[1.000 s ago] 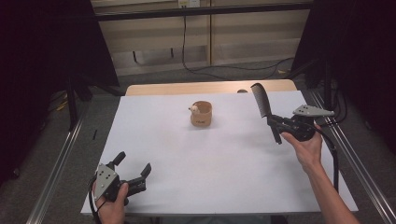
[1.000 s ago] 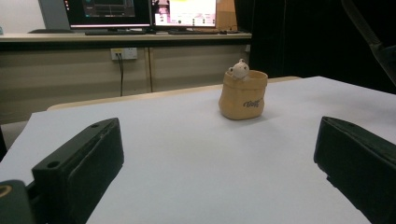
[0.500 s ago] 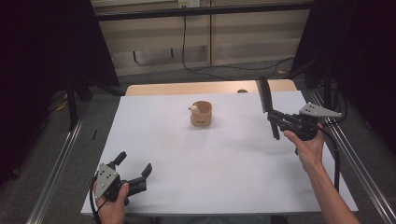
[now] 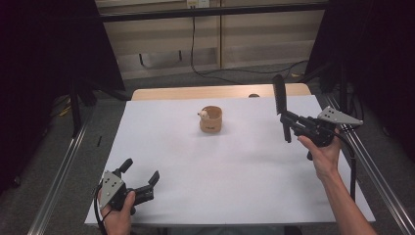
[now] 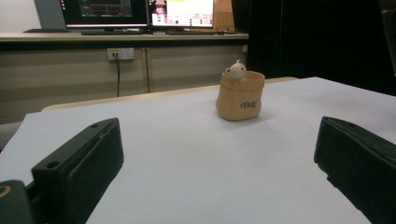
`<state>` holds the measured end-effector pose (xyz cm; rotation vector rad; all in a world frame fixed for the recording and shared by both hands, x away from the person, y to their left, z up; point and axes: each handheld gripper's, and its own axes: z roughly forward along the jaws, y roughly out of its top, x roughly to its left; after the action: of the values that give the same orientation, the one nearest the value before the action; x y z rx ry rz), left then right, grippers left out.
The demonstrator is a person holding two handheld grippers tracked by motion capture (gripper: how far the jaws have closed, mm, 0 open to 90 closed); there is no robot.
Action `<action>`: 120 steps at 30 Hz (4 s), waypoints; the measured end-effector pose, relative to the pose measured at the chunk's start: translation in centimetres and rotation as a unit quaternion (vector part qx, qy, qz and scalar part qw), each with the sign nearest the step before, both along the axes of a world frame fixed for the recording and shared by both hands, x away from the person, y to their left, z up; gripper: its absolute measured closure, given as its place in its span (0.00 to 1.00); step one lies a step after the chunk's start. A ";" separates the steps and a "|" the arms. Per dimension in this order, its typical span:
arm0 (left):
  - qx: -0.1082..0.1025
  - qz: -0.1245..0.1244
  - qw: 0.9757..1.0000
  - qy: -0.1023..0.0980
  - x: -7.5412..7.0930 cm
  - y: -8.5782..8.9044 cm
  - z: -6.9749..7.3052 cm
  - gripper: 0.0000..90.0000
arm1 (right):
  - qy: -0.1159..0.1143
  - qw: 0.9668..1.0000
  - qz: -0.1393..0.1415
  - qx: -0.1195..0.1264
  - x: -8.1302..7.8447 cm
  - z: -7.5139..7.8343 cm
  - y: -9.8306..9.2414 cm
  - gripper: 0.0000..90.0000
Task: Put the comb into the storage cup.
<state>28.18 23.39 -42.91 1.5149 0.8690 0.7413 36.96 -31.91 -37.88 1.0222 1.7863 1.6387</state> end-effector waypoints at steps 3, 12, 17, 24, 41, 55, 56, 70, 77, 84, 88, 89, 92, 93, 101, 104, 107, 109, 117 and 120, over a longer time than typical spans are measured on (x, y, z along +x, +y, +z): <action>0.000 0.000 1.000 -0.001 0.0 0.0 0.0 0.02 | -0.008 1.000 0.002 0.007 0.0 0.1 0.0 0.81; -0.004 -0.002 1.000 -0.001 0.1 -0.1 0.0 0.02 | -0.016 1.000 0.018 0.011 0.5 0.4 1.3 0.81; 0.000 -0.005 1.000 -0.001 0.1 -0.1 0.0 0.02 | -0.020 0.999 0.028 0.014 1.0 0.6 2.3 0.81; 0.000 -0.002 1.000 -0.002 0.2 -0.1 0.0 0.02 | -0.016 0.999 0.036 0.016 1.6 1.1 3.4 0.81; -0.001 -0.002 1.000 -0.002 0.1 -0.1 0.0 0.02 | -0.009 0.999 0.047 0.011 4.1 1.1 6.2 0.81; -0.006 -0.004 1.000 -0.003 0.1 0.0 0.0 0.02 | -0.007 0.998 0.057 -0.003 6.5 1.7 9.0 0.81; -0.002 -0.004 1.000 -0.004 0.1 0.0 0.0 0.02 | -0.008 0.998 0.060 -0.001 6.6 1.7 9.2 0.81; -0.002 -0.003 1.000 -0.004 0.1 0.1 0.0 0.02 | -0.024 0.998 0.061 0.012 8.2 2.2 11.5 0.81; 0.000 -0.004 1.000 -0.005 0.0 0.0 0.1 0.02 | -0.021 0.997 0.072 0.006 9.0 2.3 13.1 0.81; -0.004 -0.002 1.000 -0.005 0.0 0.1 0.1 0.02 | -0.023 0.996 0.081 -0.001 9.9 2.7 14.4 0.81; -0.003 -0.001 1.000 -0.004 0.0 0.1 0.0 0.02 | -0.021 0.997 0.078 0.002 10.5 2.8 14.8 0.81; -0.004 -0.002 1.000 -0.003 0.0 0.1 0.0 0.02 | -0.021 0.997 0.077 0.003 10.7 2.7 14.9 0.81; -0.001 -0.002 1.000 -0.003 0.0 0.1 0.0 0.02 | -0.017 0.997 0.074 0.013 11.2 2.6 15.1 0.81; -0.001 -0.002 1.000 -0.003 0.1 0.1 0.0 0.02 | -0.018 0.997 0.074 0.014 11.3 2.5 15.1 0.81; -0.003 -0.003 1.000 -0.002 0.1 0.1 0.0 0.02 | -0.015 0.997 0.073 0.014 12.6 2.2 15.8 0.81; -0.001 -0.004 1.000 -0.002 0.1 0.1 0.0 0.02 | -0.015 0.997 0.074 0.011 13.0 2.2 16.2 0.81; -0.001 -0.004 1.000 -0.002 0.1 0.1 0.0 0.02 | -0.013 0.997 0.074 0.011 13.4 2.1 16.4 0.81; -0.003 -0.003 1.000 -0.002 0.1 0.1 0.0 0.02 | -0.013 0.997 0.073 0.012 13.7 2.0 16.6 0.81; -0.003 -0.003 1.000 -0.003 0.1 0.2 0.0 0.02 | -0.007 0.998 0.070 0.006 14.7 1.1 17.2 0.81; -0.002 -0.003 1.000 -0.004 0.0 0.2 0.0 0.02 | -0.006 0.997 0.070 0.007 14.9 1.0 17.4 0.81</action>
<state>28.23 23.57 -42.90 1.5087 0.8600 0.7403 51.88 -14.49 -36.93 0.9090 1.8793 1.7380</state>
